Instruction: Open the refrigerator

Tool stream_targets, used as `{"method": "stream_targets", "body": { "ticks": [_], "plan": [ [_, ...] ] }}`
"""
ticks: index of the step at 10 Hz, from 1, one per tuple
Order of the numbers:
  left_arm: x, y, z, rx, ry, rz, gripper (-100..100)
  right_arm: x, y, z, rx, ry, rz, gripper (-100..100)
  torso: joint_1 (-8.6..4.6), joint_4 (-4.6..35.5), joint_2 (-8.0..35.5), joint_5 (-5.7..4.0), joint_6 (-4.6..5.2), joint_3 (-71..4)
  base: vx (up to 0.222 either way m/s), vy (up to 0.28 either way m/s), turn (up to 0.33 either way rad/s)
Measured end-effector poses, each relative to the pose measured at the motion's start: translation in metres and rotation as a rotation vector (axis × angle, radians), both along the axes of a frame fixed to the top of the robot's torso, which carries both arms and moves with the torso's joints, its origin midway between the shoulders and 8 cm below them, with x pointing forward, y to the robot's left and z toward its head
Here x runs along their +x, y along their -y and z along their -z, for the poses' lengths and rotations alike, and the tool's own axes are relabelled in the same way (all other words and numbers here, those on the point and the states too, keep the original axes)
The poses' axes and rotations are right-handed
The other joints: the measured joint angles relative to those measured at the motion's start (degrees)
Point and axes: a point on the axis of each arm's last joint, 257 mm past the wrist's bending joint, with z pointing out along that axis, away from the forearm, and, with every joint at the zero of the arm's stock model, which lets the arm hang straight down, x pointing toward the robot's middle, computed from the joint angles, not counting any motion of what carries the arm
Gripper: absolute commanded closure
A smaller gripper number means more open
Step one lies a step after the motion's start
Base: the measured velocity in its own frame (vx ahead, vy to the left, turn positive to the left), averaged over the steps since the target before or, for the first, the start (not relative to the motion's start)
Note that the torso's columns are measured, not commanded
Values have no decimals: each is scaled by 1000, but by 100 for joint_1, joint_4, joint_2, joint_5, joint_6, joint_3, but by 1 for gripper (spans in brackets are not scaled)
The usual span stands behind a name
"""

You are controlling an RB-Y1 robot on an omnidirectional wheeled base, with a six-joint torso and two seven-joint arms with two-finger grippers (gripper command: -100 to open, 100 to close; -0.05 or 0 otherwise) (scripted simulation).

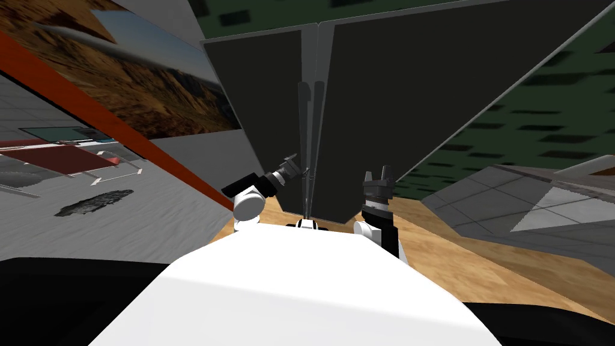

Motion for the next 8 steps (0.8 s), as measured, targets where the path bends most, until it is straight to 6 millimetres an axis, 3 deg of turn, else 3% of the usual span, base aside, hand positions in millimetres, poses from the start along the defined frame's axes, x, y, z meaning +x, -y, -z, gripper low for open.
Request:
{"method": "stream_targets", "body": {
  "ticks": [2,3,5,8],
  "plan": [
    [-2,1,-6,3,3,9,-100,0,0,0,0,0,0,0,-37,-5,-19,-11,0,-12,70,-67,52],
    [-3,2,-6,5,0,10,100,0,0,0,0,0,0,0,-35,-8,-19,-14,16,-16,-73,45,-78],
    [-2,1,-4,-5,2,4,100,0,0,0,0,0,0,0,-32,-1,2,-15,3,6,-51,97,-52],
    [-15,31,-9,-9,2,112,100,0,0,0,0,0,0,0,17,23,42,5,-20,28,-74,250,-111]
  ]
}}
